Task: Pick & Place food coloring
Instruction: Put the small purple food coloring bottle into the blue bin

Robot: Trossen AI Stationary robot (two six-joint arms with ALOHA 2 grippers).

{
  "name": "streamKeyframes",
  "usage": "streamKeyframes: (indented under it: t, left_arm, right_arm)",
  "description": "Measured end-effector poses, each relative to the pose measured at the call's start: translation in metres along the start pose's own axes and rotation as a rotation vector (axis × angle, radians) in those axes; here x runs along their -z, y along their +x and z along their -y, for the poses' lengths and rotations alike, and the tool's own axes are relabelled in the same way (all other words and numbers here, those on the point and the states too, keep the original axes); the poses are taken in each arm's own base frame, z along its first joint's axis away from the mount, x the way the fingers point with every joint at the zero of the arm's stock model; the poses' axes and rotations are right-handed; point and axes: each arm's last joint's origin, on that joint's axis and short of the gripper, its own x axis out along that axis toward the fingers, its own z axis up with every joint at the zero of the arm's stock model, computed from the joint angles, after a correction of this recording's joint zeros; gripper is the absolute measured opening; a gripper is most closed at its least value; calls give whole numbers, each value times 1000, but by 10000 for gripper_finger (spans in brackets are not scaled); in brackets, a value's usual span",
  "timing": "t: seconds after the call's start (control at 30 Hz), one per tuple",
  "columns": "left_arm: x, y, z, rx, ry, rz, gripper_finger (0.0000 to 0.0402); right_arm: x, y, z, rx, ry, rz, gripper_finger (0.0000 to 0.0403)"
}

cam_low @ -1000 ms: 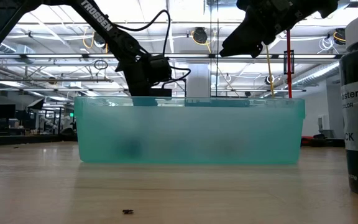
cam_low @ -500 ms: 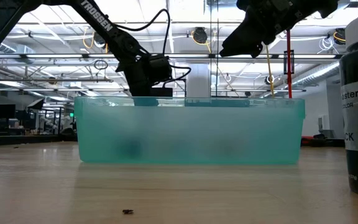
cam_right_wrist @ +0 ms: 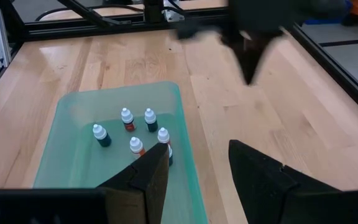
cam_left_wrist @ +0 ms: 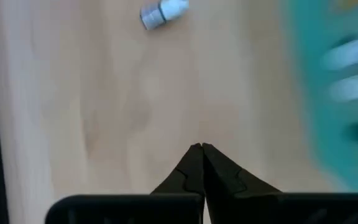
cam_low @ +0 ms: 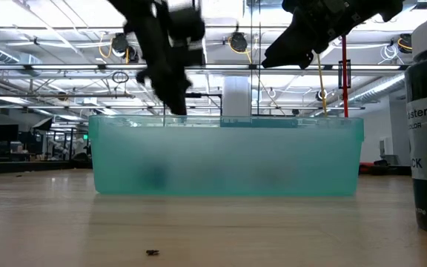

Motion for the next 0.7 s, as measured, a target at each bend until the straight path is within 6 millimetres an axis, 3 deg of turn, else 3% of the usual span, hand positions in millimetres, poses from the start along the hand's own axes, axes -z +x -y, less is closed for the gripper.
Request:
streamKeyframes:
  t: [0.17, 0.27, 0.43, 0.53, 0.7]
  left_arm:
    - [-22, -29, 55, -66, 130, 42, 4]
    - [-30, -33, 67, -181, 155, 51, 14]
    - [-30, -30, 61, -121, 112, 85, 23]
    - [-27, -28, 56, 1, 78, 117, 24]
    - [-26, -28, 46, 132, 63, 202, 25]
  right_arm:
    - [0, 0, 0, 1, -3, 0, 155]
    - [1, 0, 4, 68, -9, -10, 155]
    - [19, -2, 27, 284, 52, -189, 155]
    - [25, -3, 40, 334, 164, -252, 155]
    - [34, 5, 49, 355, 168, -334, 155]
